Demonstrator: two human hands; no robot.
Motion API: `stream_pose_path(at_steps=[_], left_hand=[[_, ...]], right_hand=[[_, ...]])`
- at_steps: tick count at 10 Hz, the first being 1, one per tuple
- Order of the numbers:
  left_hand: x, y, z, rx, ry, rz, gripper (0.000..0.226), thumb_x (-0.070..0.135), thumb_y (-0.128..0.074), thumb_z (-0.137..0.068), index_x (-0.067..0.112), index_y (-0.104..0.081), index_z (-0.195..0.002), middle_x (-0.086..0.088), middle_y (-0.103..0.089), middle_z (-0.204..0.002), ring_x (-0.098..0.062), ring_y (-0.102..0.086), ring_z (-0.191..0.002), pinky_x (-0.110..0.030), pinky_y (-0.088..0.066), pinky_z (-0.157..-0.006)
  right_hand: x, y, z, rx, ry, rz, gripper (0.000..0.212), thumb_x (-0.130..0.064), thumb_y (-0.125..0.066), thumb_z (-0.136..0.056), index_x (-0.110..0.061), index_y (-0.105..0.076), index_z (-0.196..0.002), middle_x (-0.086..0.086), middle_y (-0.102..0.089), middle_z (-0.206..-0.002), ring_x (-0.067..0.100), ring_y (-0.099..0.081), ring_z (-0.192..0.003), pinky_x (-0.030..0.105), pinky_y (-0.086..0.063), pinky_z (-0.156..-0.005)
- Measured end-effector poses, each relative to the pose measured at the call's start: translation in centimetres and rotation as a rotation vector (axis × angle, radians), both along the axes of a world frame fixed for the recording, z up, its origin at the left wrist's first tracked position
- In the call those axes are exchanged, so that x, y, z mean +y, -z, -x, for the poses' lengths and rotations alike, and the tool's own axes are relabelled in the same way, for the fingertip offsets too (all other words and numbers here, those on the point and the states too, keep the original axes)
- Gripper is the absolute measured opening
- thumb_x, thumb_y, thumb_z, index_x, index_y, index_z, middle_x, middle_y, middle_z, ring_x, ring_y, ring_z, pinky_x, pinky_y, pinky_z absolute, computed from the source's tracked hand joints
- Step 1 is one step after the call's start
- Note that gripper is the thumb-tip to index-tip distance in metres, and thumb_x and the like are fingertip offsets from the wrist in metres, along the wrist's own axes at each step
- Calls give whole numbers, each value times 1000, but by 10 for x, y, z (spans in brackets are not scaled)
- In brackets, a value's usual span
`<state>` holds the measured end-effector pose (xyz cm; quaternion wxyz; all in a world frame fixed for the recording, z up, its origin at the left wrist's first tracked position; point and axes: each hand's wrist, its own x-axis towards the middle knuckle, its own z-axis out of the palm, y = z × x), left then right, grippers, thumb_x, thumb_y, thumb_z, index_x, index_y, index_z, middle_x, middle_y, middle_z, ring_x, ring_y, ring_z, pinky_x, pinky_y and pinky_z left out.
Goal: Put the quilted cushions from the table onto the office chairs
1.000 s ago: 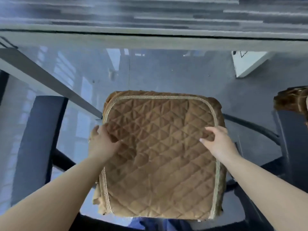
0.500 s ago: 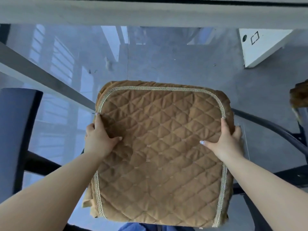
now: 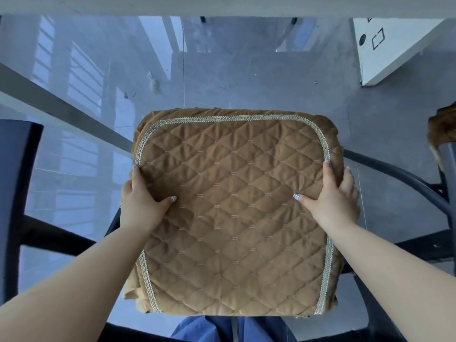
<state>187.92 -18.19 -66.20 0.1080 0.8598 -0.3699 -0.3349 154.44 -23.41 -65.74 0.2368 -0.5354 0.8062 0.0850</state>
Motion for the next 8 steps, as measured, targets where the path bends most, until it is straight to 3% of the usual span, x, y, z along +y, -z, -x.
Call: stream_pose_path(at_steps=[3,4,5,6,7,8], left_hand=[[-4,-1,6,-50,-33,-57,99,27,-81,-70,18,-20,-147,-17,-32,-148,-39,-28,-137,-52,-31,-109],[-4,-28,26,74,-66,1,90,27,-78,-72,24,-24,-145,-11,-39,-144,-35,-37,-134,-49,-37,-105],[-14,-76,53,292,-65,41,81,25,-73,-80,20,-30,-147,2,-57,-123,-19,-58,-115,-32,-45,-91],[-22,-134,74,380,28,127,49,21,-71,-83,17,-55,-129,6,-68,-106,-6,-65,-95,-22,-52,-83],[-36,-192,80,402,72,247,33,18,-71,-83,21,-62,-115,9,-69,-98,2,-62,-86,-7,-46,-67],[-39,-270,77,418,55,382,33,16,-70,-83,19,-63,-115,8,-69,-96,-4,-66,-87,-21,-53,-79]], right_hand=[[2,-3,-8,-111,56,-42,91,-43,-69,-80,-30,-12,-151,12,0,-160,34,-9,-145,52,-25,-112],[2,-21,-17,-204,32,-96,75,-40,-66,-84,-23,-29,-148,15,-23,-154,31,-25,-140,42,-33,-110],[-10,-64,-35,-474,76,-39,43,-26,-61,-88,-20,-55,-130,-2,-64,-117,18,-57,-109,25,-44,-75],[-19,-124,-63,-642,40,87,26,-20,-62,-87,-22,-64,-113,-19,-64,-81,9,-60,-90,20,-44,-66],[-31,-187,-89,-738,-87,140,20,-21,-64,-87,-25,-65,-106,-21,-59,-75,-2,-56,-74,17,-41,-66],[-32,-269,-101,-827,-196,228,18,-20,-66,-86,-26,-63,-103,-19,-58,-75,-5,-55,-71,13,-42,-68]])
